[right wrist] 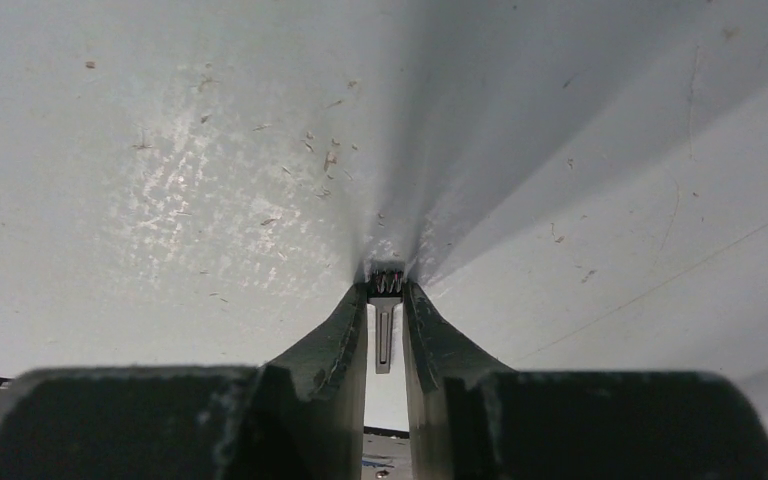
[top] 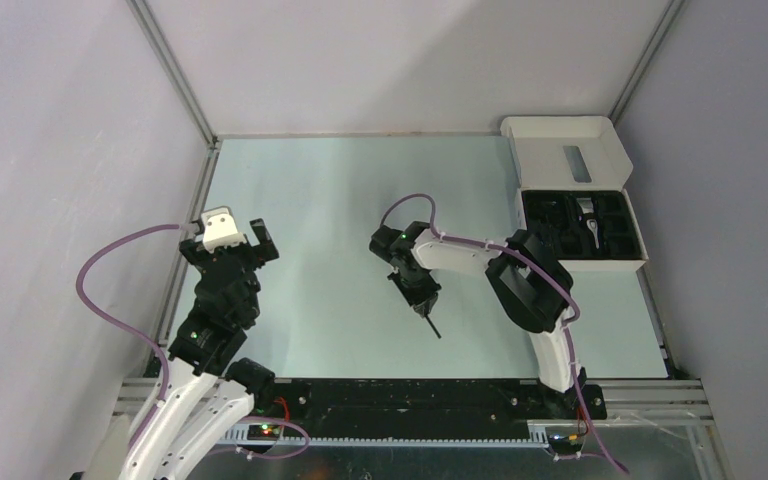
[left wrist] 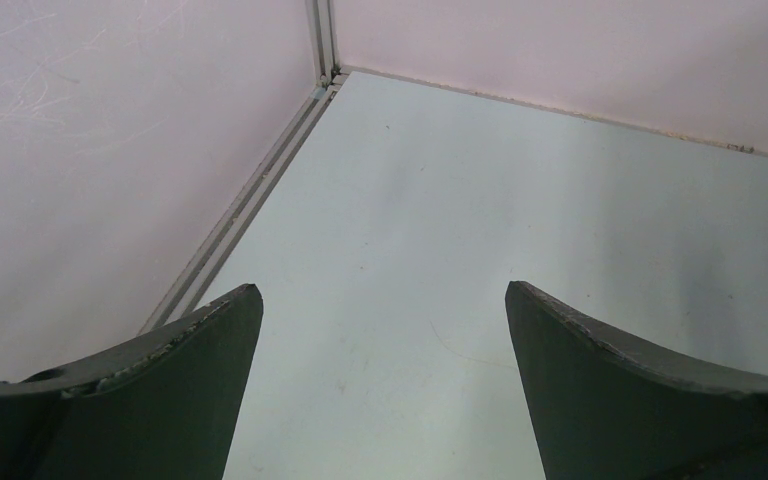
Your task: Sort the hair-cutting tools
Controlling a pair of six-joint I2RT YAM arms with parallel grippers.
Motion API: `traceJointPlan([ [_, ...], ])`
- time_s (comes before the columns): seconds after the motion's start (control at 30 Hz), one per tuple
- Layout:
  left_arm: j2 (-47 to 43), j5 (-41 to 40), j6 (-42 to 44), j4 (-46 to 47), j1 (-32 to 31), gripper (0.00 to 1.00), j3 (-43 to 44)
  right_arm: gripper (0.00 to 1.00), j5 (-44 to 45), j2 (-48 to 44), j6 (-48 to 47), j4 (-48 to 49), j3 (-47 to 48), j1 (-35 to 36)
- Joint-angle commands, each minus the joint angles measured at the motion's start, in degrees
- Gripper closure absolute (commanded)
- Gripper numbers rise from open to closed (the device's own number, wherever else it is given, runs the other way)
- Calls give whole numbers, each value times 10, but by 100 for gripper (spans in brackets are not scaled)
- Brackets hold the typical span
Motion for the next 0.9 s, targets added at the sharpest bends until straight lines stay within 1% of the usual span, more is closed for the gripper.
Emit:
traceJointPlan([
  [0.0,-6,1,-5,18,5,2,-5,83,37,-12,6,18,-20,-2],
  [0.2,-6,1,-5,18,5,2,-5,92,39,-52,-3,26,-17,-2],
  [0.33,-7,1,-5,18,5,2,-5,95,42,-71,-3,26,-15,-5],
  [0.67,-7,3,-5,17,5,2,-5,97,56,-114,-9,22,-15,-23],
  [0.87,-8,4,-6,17,5,2,-4,97,87,-150,-15,10,-16,-58],
])
